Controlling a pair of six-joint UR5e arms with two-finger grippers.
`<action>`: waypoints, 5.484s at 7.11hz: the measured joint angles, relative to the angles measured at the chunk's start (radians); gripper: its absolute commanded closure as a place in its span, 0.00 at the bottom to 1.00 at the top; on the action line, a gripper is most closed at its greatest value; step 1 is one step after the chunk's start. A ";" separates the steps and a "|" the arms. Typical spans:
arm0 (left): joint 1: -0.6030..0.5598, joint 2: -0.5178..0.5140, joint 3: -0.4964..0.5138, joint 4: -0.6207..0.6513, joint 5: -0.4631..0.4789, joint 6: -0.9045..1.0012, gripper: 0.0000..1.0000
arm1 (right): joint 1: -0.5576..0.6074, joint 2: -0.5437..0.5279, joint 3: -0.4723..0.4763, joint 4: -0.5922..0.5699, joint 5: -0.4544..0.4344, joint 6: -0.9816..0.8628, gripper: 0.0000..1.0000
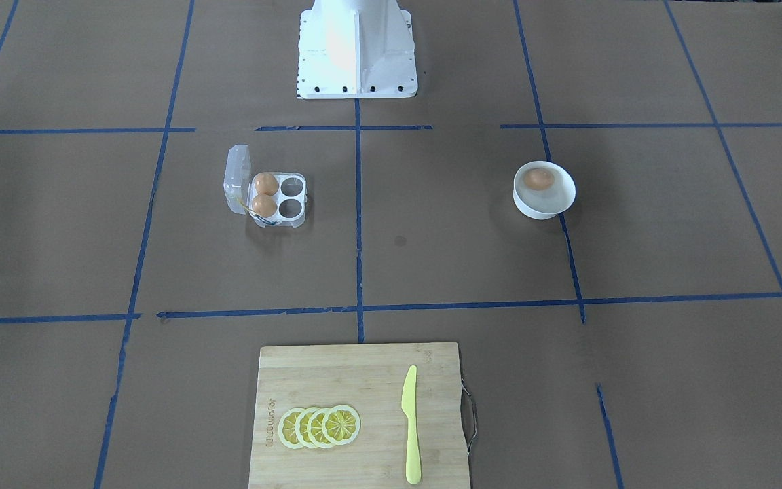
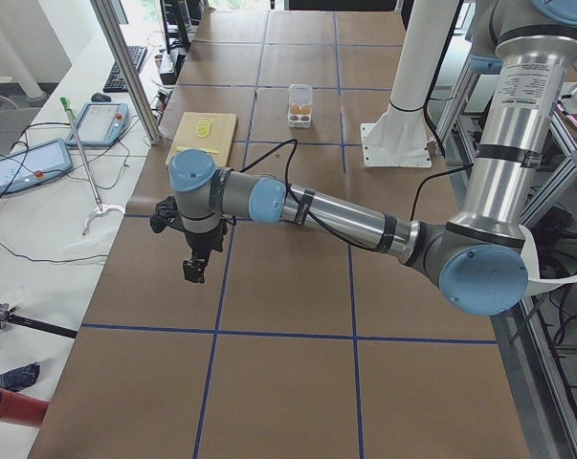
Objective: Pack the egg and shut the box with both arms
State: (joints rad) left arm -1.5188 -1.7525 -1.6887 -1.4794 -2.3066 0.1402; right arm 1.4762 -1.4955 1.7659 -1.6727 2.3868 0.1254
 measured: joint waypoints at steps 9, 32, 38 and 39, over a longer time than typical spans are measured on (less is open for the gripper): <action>0.448 0.056 -0.151 -0.513 -0.098 -0.513 0.01 | -0.020 0.022 0.009 0.020 0.003 0.003 0.00; 0.911 0.027 -0.156 -0.343 0.249 -1.194 0.21 | -0.020 0.019 -0.112 0.171 0.064 0.007 0.00; 0.922 0.030 -0.148 -0.342 0.245 -1.194 1.00 | -0.020 0.018 -0.107 0.171 0.065 0.021 0.00; 0.921 0.031 -0.149 -0.341 0.244 -1.194 1.00 | -0.020 0.018 -0.105 0.171 0.067 0.026 0.00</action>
State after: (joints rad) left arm -0.5979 -1.7213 -1.8377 -1.8208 -2.0628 -1.0539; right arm 1.4558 -1.4772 1.6607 -1.5018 2.4533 0.1510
